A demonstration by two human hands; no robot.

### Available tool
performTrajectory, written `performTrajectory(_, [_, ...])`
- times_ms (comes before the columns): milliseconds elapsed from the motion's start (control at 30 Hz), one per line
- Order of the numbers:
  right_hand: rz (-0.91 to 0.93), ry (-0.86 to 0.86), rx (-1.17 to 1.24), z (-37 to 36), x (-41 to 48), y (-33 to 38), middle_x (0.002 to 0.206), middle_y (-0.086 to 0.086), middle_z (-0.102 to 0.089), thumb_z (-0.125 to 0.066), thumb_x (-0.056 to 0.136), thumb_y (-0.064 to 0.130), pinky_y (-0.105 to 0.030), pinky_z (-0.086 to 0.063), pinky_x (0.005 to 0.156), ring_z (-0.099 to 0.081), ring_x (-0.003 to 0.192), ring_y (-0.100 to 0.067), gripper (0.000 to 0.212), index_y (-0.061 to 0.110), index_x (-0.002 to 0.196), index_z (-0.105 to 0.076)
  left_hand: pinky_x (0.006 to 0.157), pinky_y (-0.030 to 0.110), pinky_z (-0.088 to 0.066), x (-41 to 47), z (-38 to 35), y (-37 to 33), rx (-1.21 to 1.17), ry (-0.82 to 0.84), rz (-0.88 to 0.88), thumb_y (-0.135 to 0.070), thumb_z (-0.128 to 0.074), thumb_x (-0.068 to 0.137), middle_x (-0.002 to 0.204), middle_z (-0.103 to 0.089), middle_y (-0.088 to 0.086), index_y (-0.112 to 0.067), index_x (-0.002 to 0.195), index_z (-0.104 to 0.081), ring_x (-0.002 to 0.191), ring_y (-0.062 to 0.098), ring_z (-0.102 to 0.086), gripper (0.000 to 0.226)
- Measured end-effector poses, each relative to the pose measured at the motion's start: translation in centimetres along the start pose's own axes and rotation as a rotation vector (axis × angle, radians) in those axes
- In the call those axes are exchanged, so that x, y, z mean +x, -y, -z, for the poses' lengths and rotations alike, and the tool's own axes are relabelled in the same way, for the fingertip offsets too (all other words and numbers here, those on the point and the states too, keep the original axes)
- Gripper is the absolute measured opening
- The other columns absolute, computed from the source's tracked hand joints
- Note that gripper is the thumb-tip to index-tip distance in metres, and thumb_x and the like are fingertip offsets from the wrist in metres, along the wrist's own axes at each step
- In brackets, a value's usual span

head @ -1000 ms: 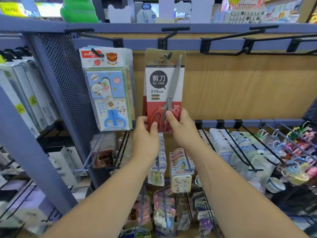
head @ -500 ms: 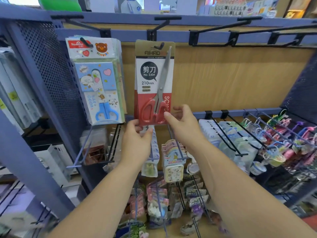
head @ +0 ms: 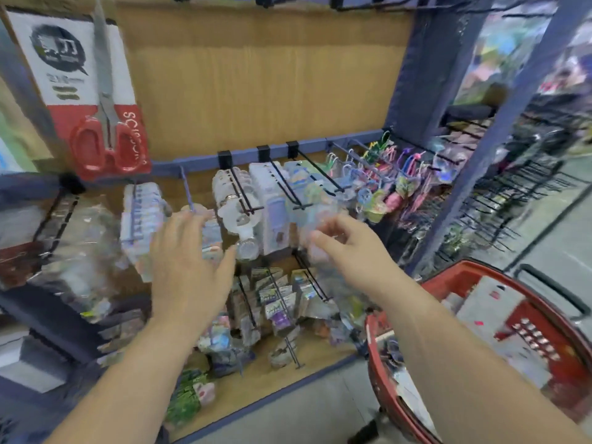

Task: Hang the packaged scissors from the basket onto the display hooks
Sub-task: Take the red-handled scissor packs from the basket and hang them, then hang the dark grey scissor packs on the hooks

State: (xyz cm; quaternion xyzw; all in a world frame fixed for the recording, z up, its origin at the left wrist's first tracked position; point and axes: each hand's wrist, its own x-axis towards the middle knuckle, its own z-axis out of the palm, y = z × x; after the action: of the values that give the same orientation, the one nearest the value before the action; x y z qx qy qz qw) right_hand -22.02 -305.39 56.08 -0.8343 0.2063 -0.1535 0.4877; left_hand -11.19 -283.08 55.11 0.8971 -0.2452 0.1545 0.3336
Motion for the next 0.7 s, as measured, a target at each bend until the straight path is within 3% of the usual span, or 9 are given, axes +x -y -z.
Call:
performTrajectory(167, [-0.196,-0.110,-0.045,9.6,-5.6,-11.5,0.089,0.007,-0.067,-0.071,0.097,0.036,-0.022,-0.046,0.068,-0.059,0.078,-0.005,0.015,0.021,0.095,-0.069,0.116,0.056,-0.035,-4.1,-6.9,-7.1,0.210,0.153,-0.138,-0.039,-0.080,0.088,0.145,-0.053,0.019,-0.007,0.140,-0.058,0.138,0.039,-0.043,0.065])
performTrajectory(267, [-0.354,-0.143,-0.049,15.2,-9.6,-18.8,0.086,0.001,-0.065,-0.072,0.098,0.028,-0.018,-0.046,0.057,-0.058,0.072,-0.012,0.016,0.013,0.094,-0.069,0.113,0.055,-0.040,-8.2,-12.3,-10.8,0.195,0.270,-0.179,-0.039,-0.081,0.085,0.142,-0.056,0.019,-0.006,0.138,-0.061,0.133,0.041,-0.048,0.065])
performTrajectory(400, [-0.565,-0.103,-0.071,20.4,-13.7,-27.6,0.085,-0.001,-0.065,-0.072,0.097,0.033,-0.038,-0.051,0.078,-0.060,0.082,-0.022,0.021,0.014,0.089,-0.066,0.104,0.053,-0.048,-13.6,-19.8,-14.7,0.216,0.497,-0.214,-0.039,-0.090,0.077,0.133,-0.061,0.018,-0.006,0.131,-0.065,0.125,0.042,-0.056,0.068])
performTrajectory(533, [-0.708,-0.036,-0.099,22.2,-15.6,-32.5,0.100,-0.003,-0.069,-0.072,0.095,0.042,-0.037,-0.050,0.087,-0.064,0.096,-0.024,0.030,0.013,0.101,-0.068,0.104,0.049,-0.050,-17.4,-25.3,-16.6,0.229,0.697,-0.228,-0.049,-0.084,0.076,0.131,-0.062,0.016,-0.010,0.132,-0.064,0.120,0.041,-0.059,0.071])
performTrajectory(633, [-0.782,0.011,-0.091,22.6,-15.6,-35.2,0.107,-0.001,-0.066,-0.071,0.095,0.046,-0.037,-0.051,0.087,-0.063,0.097,-0.020,0.033,0.016,0.106,-0.066,0.108,0.046,-0.046,-19.3,-29.2,-17.7,0.215,0.842,-0.226,-0.055,-0.072,0.082,0.139,-0.057,0.010,-0.015,0.141,-0.057,0.128,0.037,-0.054,0.074])
performTrajectory(700, [-0.811,0.043,-0.099,22.5,-15.2,-36.5,0.108,0.001,-0.062,-0.069,0.096,0.047,-0.035,-0.050,0.077,-0.060,0.088,-0.014,0.035,0.016,0.112,-0.064,0.114,0.042,-0.040,-20.0,-31.6,-17.7,0.214,0.922,-0.196,-0.057,-0.071,0.087,0.148,-0.050,0.005,-0.019,0.151,-0.049,0.136,0.030,-0.048,0.078])
